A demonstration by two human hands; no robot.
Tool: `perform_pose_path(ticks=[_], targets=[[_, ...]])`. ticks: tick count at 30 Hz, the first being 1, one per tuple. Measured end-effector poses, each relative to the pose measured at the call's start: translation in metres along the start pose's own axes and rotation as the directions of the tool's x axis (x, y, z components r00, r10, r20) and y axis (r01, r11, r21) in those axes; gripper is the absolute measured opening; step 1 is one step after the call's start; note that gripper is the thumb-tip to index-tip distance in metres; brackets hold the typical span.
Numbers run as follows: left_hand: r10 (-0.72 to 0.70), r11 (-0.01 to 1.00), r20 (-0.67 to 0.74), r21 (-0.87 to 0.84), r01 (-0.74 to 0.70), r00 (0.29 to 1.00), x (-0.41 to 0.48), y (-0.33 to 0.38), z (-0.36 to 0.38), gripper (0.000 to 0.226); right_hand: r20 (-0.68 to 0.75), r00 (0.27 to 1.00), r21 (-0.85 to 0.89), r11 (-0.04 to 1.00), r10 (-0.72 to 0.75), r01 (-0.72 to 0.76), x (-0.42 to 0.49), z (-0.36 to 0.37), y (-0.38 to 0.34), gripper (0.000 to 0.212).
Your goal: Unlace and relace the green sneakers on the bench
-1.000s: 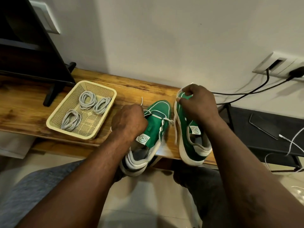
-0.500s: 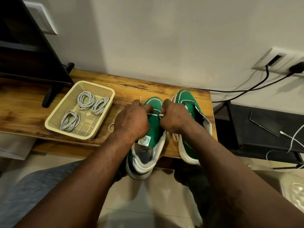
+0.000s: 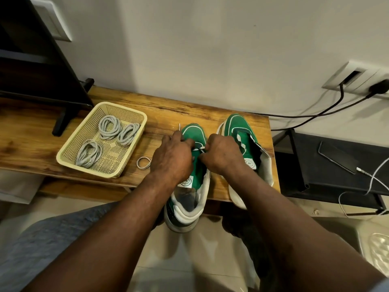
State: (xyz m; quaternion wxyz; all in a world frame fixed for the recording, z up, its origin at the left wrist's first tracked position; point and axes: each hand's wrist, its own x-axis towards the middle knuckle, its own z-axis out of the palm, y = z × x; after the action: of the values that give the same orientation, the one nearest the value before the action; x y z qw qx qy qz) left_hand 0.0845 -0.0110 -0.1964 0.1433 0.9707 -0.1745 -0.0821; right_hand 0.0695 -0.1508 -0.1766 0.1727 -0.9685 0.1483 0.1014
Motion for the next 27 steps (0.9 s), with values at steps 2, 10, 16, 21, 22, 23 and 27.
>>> perform_pose_path(ticks=[2,10,16,21,22,23,27], targets=[[-0.016,1.000,0.026,0.001,0.016,1.000,0.000,0.000,-0.001,0.040,-0.004,1.000,0.019,0.999,0.029,-0.029,0.002,0.004,0.000,0.022],[-0.280,0.795,-0.062,-0.574,0.196,0.958,0.011,-0.002,-0.004,0.018,-0.028,0.999,0.037,0.999,0.027,-0.026,-0.002,0.003,0.005,0.027],[-0.178,0.848,-0.042,-0.514,0.131,0.983,0.010,-0.003,-0.009,0.011,-0.024,1.000,0.091,0.996,0.021,-0.019,-0.001,0.003,0.005,0.029],[-0.088,0.996,-0.041,-0.011,0.088,0.995,0.010,-0.002,-0.005,0.014,0.003,1.000,0.139,0.990,0.006,-0.006,-0.002,0.005,0.005,0.027],[-0.131,0.986,-0.050,-0.107,0.126,0.990,0.010,-0.002,-0.005,0.011,0.005,1.000,0.130,0.992,0.005,-0.006,-0.003,0.005,0.003,0.026],[-0.188,0.947,-0.052,-0.275,0.167,0.981,0.012,-0.002,-0.008,0.011,0.008,1.000,0.130,0.991,0.009,-0.010,-0.003,0.005,0.003,0.025],[-0.222,0.779,0.032,-0.595,0.197,0.975,0.016,-0.003,-0.029,0.021,0.022,1.000,0.141,0.990,0.021,-0.024,-0.005,0.002,0.005,0.031]])
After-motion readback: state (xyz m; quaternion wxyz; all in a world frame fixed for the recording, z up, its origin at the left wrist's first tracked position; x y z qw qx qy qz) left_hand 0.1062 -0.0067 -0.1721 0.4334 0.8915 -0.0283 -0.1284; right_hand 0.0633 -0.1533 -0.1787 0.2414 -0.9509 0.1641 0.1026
